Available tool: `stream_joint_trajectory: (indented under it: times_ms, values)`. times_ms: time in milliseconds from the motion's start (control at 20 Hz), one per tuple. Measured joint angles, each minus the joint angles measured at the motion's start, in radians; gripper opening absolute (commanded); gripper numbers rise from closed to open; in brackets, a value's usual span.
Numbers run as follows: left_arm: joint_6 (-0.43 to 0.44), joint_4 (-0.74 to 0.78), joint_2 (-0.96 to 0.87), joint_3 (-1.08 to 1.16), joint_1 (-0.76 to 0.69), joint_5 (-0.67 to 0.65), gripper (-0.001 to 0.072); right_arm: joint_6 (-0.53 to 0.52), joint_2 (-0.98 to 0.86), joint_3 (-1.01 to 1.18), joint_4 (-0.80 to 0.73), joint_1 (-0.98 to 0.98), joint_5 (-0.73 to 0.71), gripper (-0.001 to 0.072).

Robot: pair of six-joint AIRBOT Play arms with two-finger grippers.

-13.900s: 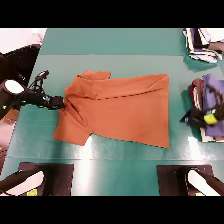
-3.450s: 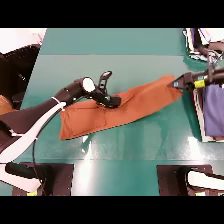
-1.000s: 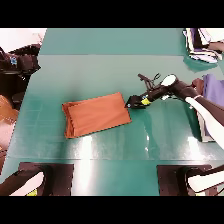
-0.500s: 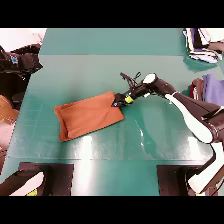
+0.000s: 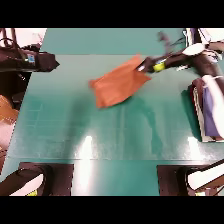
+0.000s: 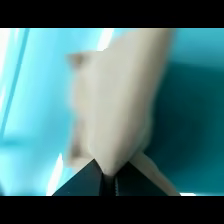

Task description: Fold the shirts.

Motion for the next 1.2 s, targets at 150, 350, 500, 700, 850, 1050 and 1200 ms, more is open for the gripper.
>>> stream_joint_trajectory:
  times_ms: [150,350,500,700,850,1050,1200]
  values:
    - [0.000,0.000,-0.013,0.000,-0.052,0.040,0.0024,0.011,0.060,0.046,-0.035,-0.194,-0.001,0.0012]
    - [0.000,0.000,-0.029,0.000,-0.106,0.076,0.0024,0.026,0.105,0.071,-0.080,-0.439,-0.008,0.0012]
    - [0.000,0.000,-0.036,0.000,-0.139,0.100,0.0024,0.031,0.114,0.077,-0.094,-0.579,-0.026,0.0012]
    - [0.000,0.000,-0.043,0.000,-0.162,0.125,0.0024,0.035,0.119,0.085,-0.086,-0.686,-0.060,0.0012]
    - [-0.001,0.000,-0.044,0.000,-0.167,0.134,0.0024,0.036,0.121,0.148,-0.055,-0.721,-0.070,0.0012]
    - [-0.001,0.000,-0.045,0.000,-0.169,0.136,0.0024,0.036,0.132,0.293,-0.040,-0.741,-0.037,0.0012]
    - [-0.001,0.000,-0.045,0.000,-0.169,0.133,0.0024,0.038,0.195,0.280,-0.057,-0.767,-0.024,0.0012]
